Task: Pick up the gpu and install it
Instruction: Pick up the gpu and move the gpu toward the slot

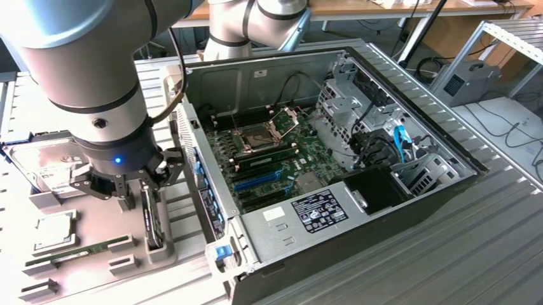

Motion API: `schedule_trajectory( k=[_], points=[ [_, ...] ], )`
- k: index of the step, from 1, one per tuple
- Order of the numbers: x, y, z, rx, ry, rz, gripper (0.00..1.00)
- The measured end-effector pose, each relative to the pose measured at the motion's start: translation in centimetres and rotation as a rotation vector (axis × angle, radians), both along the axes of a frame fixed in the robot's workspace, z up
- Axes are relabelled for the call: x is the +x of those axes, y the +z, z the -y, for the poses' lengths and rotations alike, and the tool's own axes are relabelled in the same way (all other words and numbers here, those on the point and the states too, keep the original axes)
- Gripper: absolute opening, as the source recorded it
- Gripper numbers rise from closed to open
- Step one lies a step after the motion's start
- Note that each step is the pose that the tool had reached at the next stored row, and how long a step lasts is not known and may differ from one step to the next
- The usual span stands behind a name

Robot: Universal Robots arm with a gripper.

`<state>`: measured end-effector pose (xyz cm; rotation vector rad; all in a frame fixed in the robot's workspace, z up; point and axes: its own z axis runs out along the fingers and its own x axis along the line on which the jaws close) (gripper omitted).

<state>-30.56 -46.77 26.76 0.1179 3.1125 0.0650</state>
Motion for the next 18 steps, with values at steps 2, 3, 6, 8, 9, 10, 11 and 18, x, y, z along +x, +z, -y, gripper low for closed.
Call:
schedule_trajectory(
  k=[2, 3, 6, 8, 9, 10, 11, 18],
  points=[
    [0.0, -0.13, 0.0, -0.0001, 0.0, 0.0, 0.42],
    [0.0, -0.19, 0.0, -0.0001, 0.0, 0.0, 0.42],
    [0.0, -0.4, 0.0, 0.0, 0.0, 0.0, 0.42],
    [-0.04, -0.51, 0.0, -0.0002, 0.0, 0.0, 0.42],
    [-0.06, -0.57, 0.0, 0.0, 0.0, 0.0, 0.42],
    [-0.05, -0.63, -0.01, 0.0001, 0.0, 0.0001, 0.42],
    [-0.06, -0.68, -0.05, 0.0, 0.0, 0.0, 0.42],
    [-0.06, -1.06, -0.63, 0.0, 0.0, 0.0, 0.42]
  ],
)
